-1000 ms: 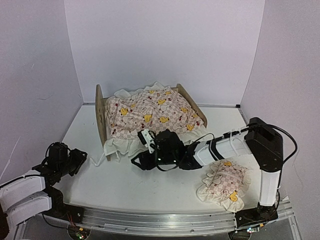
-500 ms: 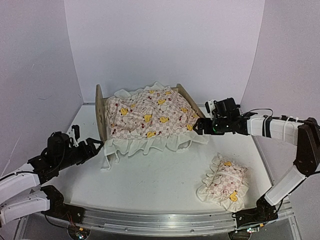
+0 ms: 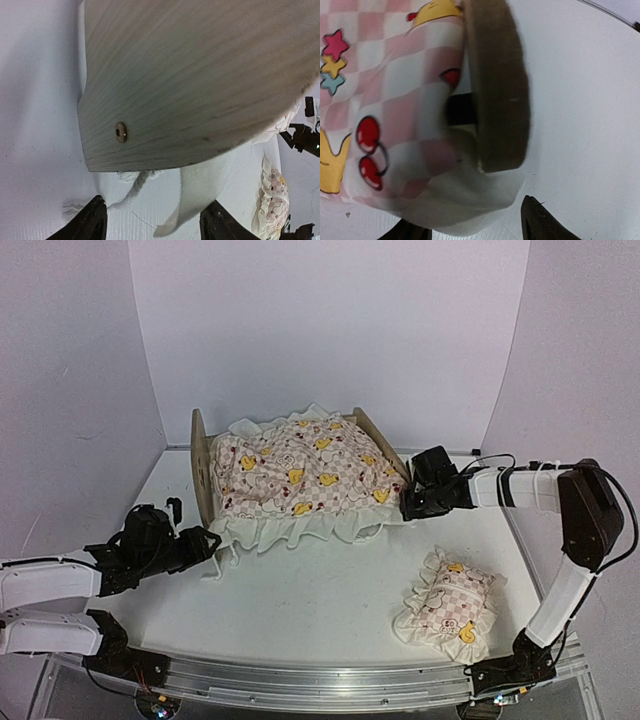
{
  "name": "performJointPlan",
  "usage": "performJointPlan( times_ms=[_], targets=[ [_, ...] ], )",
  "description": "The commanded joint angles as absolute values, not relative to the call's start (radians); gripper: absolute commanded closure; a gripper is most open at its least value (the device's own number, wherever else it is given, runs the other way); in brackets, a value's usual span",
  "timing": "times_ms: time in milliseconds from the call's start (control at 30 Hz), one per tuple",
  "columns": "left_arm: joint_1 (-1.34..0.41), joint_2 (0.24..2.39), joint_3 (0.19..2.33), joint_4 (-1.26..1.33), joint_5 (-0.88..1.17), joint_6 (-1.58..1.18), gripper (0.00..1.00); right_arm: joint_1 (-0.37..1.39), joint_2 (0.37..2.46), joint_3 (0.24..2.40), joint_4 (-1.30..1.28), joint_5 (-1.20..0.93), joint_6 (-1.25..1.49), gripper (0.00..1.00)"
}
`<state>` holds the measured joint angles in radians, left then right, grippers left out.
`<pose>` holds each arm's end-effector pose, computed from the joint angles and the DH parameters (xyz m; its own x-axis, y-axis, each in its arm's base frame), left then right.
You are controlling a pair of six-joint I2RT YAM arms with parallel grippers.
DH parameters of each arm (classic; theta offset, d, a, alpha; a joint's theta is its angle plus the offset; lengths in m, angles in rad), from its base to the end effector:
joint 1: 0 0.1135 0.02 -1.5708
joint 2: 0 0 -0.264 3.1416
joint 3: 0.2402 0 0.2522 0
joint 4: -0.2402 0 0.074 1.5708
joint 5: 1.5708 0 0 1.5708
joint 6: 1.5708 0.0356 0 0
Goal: Set up the pet bed
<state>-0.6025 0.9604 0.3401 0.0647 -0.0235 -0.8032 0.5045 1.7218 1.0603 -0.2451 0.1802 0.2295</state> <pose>0.1619 -0.1104 0.1785 -0.6976 -0.3933 -0.5989 0.0693 0.7949 -0.6027 0.3157 0.1670 0.1855 -0.7574 -0.1625 -0.6324 -0.2121 0.9773 0.0028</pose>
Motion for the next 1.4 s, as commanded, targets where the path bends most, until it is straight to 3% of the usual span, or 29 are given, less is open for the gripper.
performJointPlan(
  times_ms=[0, 67, 133, 167, 267, 367, 467, 600, 700, 867, 1033, 1200, 1367],
  targets=[
    [-0.607, 0.992, 0.351, 0.126, -0.11, -0.814, 0.43, 0.494, 1.713, 1.092, -0.091, 0.399, 0.255, 0.53],
    [-0.606, 1.013, 0.346, 0.116, -0.138, -0.821, 0.51, 0.494, 1.72, 1.103, -0.083, 0.458, 0.252, 0.58],
    [-0.606, 1.008, 0.34, 0.097, -0.169, -0.826, 0.54, 0.494, 1.716, 1.122, -0.123, 0.463, 0.243, 0.56],
    [-0.606, 0.994, 0.34, 0.082, -0.173, -0.818, 0.55, 0.494, 1.702, 1.145, -0.184, 0.429, 0.239, 0.48],
    [-0.606, 0.933, 0.353, -0.014, -0.179, -0.794, 0.52, 0.49, 1.597, 1.138, -0.256, 0.266, 0.226, 0.14],
    [-0.605, 0.867, 0.386, -0.127, -0.1, -0.772, 0.34, 0.433, 1.534, 1.18, -0.298, 0.042, 0.226, 0.02],
    [-0.605, 0.743, 0.43, -0.196, 0.012, -0.75, 0.15, 0.379, 1.605, 1.326, -0.343, -0.037, 0.177, 0.02],
    [-0.605, 0.692, 0.59, -0.293, 0.09, -0.658, 0.04, 0.328, 1.788, 1.564, -0.387, -0.14, 0.142, 0.02],
    [-0.604, 0.734, 0.716, -0.328, 0.083, -0.598, 0.03, 0.285, 1.917, 1.721, -0.426, -0.244, 0.184, 0.02],
    [-0.572, 0.885, 0.92, -0.362, -0.096, -0.515, 0.01, 0.284, 2.05, 1.883, -0.497, -0.293, 0.182, 0.05],
    [-0.31, 1.134, 1.084, -0.33, 0.142, -0.454, 0.05, 0.284, 2.078, 1.849, -0.493, -0.326, 0.204, 0.12],
    [-0.232, 1.301, 1.203, -0.283, 0.199, -0.404, 0.04, 0.289, 2.064, 1.772, -0.438, -0.439, 0.254, 0.27],
    [-0.185, 1.461, 1.332, -0.26, 0.286, -0.394, 0.06, 0.326, 1.957, 1.571, -0.32, -0.52, 0.301, 0.28]
  ],
)
